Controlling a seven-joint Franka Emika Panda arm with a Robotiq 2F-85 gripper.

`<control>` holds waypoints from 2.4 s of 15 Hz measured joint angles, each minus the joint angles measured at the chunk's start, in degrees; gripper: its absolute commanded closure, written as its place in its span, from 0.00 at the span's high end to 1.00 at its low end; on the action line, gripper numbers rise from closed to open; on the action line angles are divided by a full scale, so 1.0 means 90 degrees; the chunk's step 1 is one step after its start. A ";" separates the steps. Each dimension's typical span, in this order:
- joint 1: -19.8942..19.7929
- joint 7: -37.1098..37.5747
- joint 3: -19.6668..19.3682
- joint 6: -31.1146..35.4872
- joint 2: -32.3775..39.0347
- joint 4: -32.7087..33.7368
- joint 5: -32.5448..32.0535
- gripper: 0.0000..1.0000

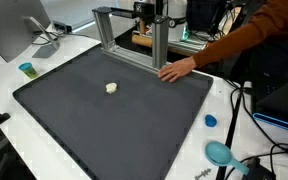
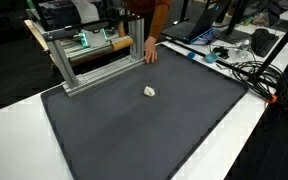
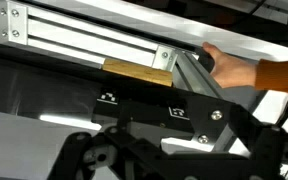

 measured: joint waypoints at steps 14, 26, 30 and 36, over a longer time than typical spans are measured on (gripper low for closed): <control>0.0000 0.0000 0.0000 -0.0009 0.0030 -0.0019 0.0000 1.00; 0.0000 0.0000 0.0000 -0.0009 0.0030 -0.0013 0.0000 1.00; -0.0226 0.0645 0.0252 -0.0300 -0.0031 0.0152 -0.0059 1.00; -0.0310 0.1203 0.0563 0.0396 -0.0212 0.0229 -0.0078 1.00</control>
